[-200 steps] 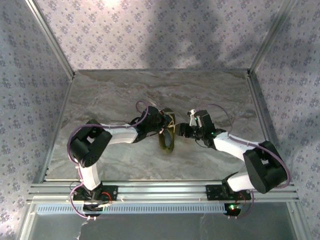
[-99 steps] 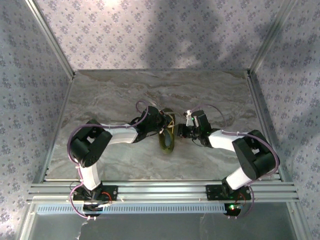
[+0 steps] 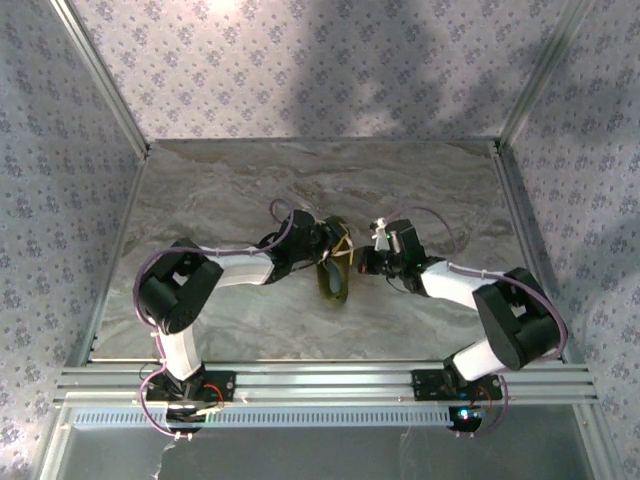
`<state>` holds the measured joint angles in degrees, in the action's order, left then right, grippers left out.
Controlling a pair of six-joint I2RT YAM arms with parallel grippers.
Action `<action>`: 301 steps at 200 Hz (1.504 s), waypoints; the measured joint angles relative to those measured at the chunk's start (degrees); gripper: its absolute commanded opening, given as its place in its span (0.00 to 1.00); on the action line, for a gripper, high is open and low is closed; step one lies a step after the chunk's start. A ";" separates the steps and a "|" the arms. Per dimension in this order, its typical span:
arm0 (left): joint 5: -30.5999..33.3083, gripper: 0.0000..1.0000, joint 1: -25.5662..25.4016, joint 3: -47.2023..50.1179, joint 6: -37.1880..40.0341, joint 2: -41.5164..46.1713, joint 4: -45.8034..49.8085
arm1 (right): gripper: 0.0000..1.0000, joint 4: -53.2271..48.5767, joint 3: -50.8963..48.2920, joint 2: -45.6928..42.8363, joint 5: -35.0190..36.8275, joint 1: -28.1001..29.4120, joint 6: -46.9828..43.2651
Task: Tie the shoes
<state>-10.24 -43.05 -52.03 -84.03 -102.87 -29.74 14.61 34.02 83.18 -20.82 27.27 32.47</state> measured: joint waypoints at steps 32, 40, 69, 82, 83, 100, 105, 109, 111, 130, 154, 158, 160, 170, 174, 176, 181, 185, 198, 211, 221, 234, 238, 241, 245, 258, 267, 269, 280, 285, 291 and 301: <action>2.47 0.67 1.51 -0.31 6.27 5.99 7.39 | 0.00 -5.68 0.00 -2.84 3.39 0.42 -1.73; 3.78 0.69 1.90 -1.01 8.26 7.93 10.78 | 0.00 -6.95 0.00 -3.17 4.20 0.68 -2.14; 8.72 0.67 3.96 -7.34 16.44 12.37 25.14 | 0.00 -11.74 0.76 -3.78 7.08 2.12 -3.69; 10.25 0.62 5.46 -10.86 20.28 12.26 31.34 | 0.00 -14.29 1.73 -4.24 8.90 3.02 -4.37; 10.32 0.62 5.70 -11.23 20.48 12.17 31.74 | 0.00 -14.53 1.88 -4.31 9.14 3.15 -4.50; 11.56 0.62 8.46 -14.86 25.18 10.64 38.49 | 0.00 -16.65 3.10 -4.87 11.04 4.11 -5.20; 11.80 0.62 9.11 -15.82 26.18 9.92 40.19 | 0.00 -17.00 3.41 -5.03 11.32 4.37 -5.38; 12.07 0.62 9.68 -16.63 27.10 8.98 41.51 | 0.00 -17.31 3.61 -5.09 11.67 4.50 -5.57; 12.09 0.62 10.08 -17.29 27.65 8.37 42.51 | 0.00 -17.51 3.74 -5.14 11.89 4.63 -5.62; 12.74 0.62 11.76 -24.63 31.82 0.74 49.79 | 0.00 -18.53 4.28 -5.18 13.18 5.46 -6.12; 12.87 0.62 11.80 -34.32 35.30 -9.18 55.87 | 0.00 -19.69 4.42 -5.18 14.43 6.12 -6.38; 12.87 0.62 11.80 -35.76 35.69 -10.54 56.68 | 0.00 -19.87 4.46 -5.18 14.64 6.27 -6.40; 12.90 0.62 11.80 -36.59 35.93 -11.37 57.07 | 0.00 -19.91 4.46 -5.18 14.73 6.29 -6.40; 12.87 0.62 11.76 -39.30 36.54 -13.94 58.66 | 0.00 -20.11 4.50 -5.20 15.15 6.51 -6.43; 12.87 0.62 11.76 -40.96 36.76 -15.43 59.71 | 0.00 -20.22 4.52 -5.20 15.26 6.58 -6.43; 12.87 0.62 11.76 -41.55 36.92 -15.93 60.08 | 0.00 -20.26 4.52 -5.20 15.34 6.64 -6.43; 12.87 0.62 11.76 -42.95 37.09 -16.96 60.87 | 0.00 -20.41 4.55 -5.20 15.58 6.71 -6.43; 12.87 0.62 11.76 -43.91 37.20 -17.90 61.31 | 0.00 -20.48 4.55 -5.20 15.61 6.80 -6.43; 12.81 0.61 11.76 -47.74 37.55 -20.90 63.28 | 0.00 -20.72 4.59 -5.25 15.96 6.93 -6.43; 12.63 0.59 11.78 -50.60 37.48 -23.02 64.37 | 0.00 -20.90 4.61 -5.40 16.17 7.02 -6.43; 12.63 0.59 11.78 -52.83 37.53 -24.57 65.18 | 0.00 -20.94 4.63 -5.53 16.26 7.02 -6.45; 12.63 0.59 11.76 -55.47 37.51 -26.49 66.27 | 0.00 -21.07 4.74 -5.62 16.48 7.02 -6.45; 12.63 0.58 11.76 -56.02 37.51 -26.93 66.49 | 0.00 -21.16 4.76 -5.64 16.59 7.02 -6.45; 12.63 0.58 11.76 -56.46 37.51 -27.28 66.73 | 0.00 -21.16 4.79 -5.64 16.59 7.02 -6.45; 12.63 0.58 11.76 -57.29 37.51 -27.80 67.32 | 0.00 -21.22 4.81 -5.66 16.61 7.02 -6.45; 12.70 0.58 11.65 -60.00 37.51 -29.57 68.76 | 0.00 -21.35 4.81 -5.73 16.61 7.06 -6.45; 12.85 0.58 11.54 -62.07 37.51 -30.82 69.85 | 0.00 -21.35 4.81 -5.73 16.65 7.08 -6.45; 12.94 0.58 11.52 -62.58 37.51 -31.17 70.14 | 0.00 -21.35 4.81 -5.73 16.65 7.10 -6.45; 13.20 0.58 11.17 -64.76 37.53 -32.44 71.32 | 0.00 -21.33 4.81 -5.75 16.81 7.19 -6.45; 13.38 0.58 10.99 -65.55 37.53 -32.96 71.84 | 0.00 -21.35 4.81 -5.75 16.83 7.19 -6.45; 13.60 0.58 10.71 -66.31 37.53 -33.42 72.35 | 0.00 -21.35 4.81 -5.75 16.90 7.23 -6.45; 13.97 0.56 10.27 -66.97 37.51 -33.99 73.02 | 0.00 -21.35 4.81 -5.75 17.00 7.28 -6.45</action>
<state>3.73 -32.77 -119.00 -46.52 -136.86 43.29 -6.74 38.83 77.43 -3.81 34.54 26.02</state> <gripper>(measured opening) 0.578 0.052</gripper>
